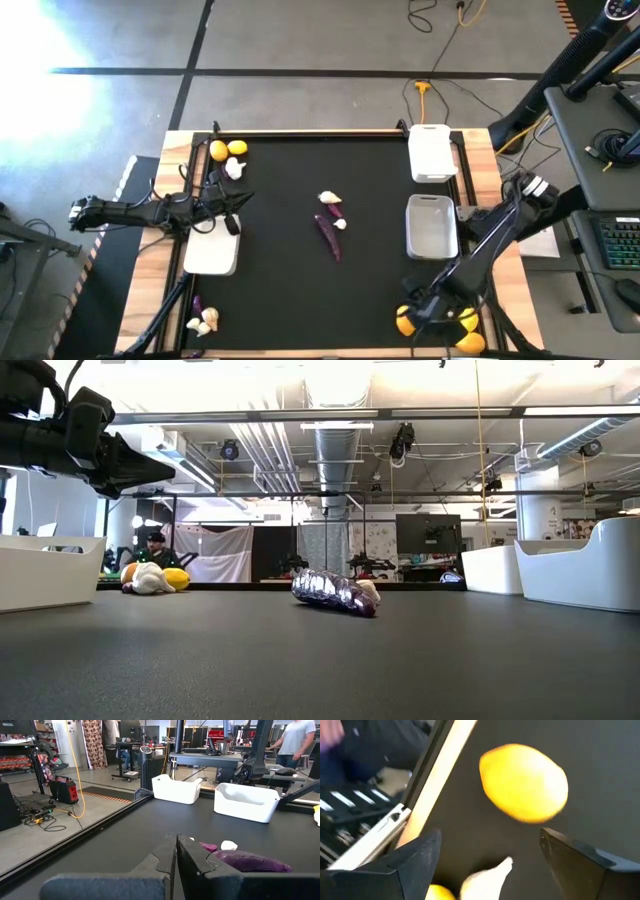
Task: Sort produce into baskets
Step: Put the lemon into the gray bin
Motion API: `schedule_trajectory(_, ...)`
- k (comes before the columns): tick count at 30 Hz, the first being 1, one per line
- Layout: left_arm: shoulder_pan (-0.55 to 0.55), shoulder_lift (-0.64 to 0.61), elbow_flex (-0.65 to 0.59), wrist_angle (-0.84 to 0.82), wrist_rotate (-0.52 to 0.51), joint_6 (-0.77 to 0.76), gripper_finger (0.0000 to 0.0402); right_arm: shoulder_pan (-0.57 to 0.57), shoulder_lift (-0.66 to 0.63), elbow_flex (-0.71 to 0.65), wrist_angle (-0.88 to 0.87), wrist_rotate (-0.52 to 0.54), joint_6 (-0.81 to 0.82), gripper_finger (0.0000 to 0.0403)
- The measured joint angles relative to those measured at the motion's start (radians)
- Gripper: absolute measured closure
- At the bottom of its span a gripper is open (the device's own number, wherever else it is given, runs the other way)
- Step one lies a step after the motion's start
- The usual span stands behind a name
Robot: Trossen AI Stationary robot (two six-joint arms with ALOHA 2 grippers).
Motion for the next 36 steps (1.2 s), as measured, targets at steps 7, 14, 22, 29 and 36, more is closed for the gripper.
schedule_trajectory(7, 0.0, 0.0, 0.0, 0.0, 0.0, 0.0, 0.0401, 0.009, 0.136, 0.196, -0.298, 0.119, -0.257, 0.0095)
schedule_trajectory(14, 0.0, 0.0, 0.0, 0.0, 0.0, 0.0, 0.0401, 0.045, 0.231, 0.264, -0.353, 0.186, -0.476, 0.0109)
schedule_trajectory(22, 0.0, 0.0, 0.0, -0.001, 0.0, 0.0, 0.0401, 0.061, 0.304, 0.329, -0.352, 0.199, -0.76, 0.0116)
schedule_trajectory(29, 0.0, 0.0, 0.0, 0.0, 0.0, 0.0, 0.0401, 0.061, 0.3, 0.358, -0.353, 0.238, -0.728, 0.0104)
schedule_trajectory(36, 0.0, 0.0, 0.0, 0.0, 0.0, 0.0, 0.0401, 0.067, 0.302, 0.371, -0.354, 0.237, -0.778, 0.0079)
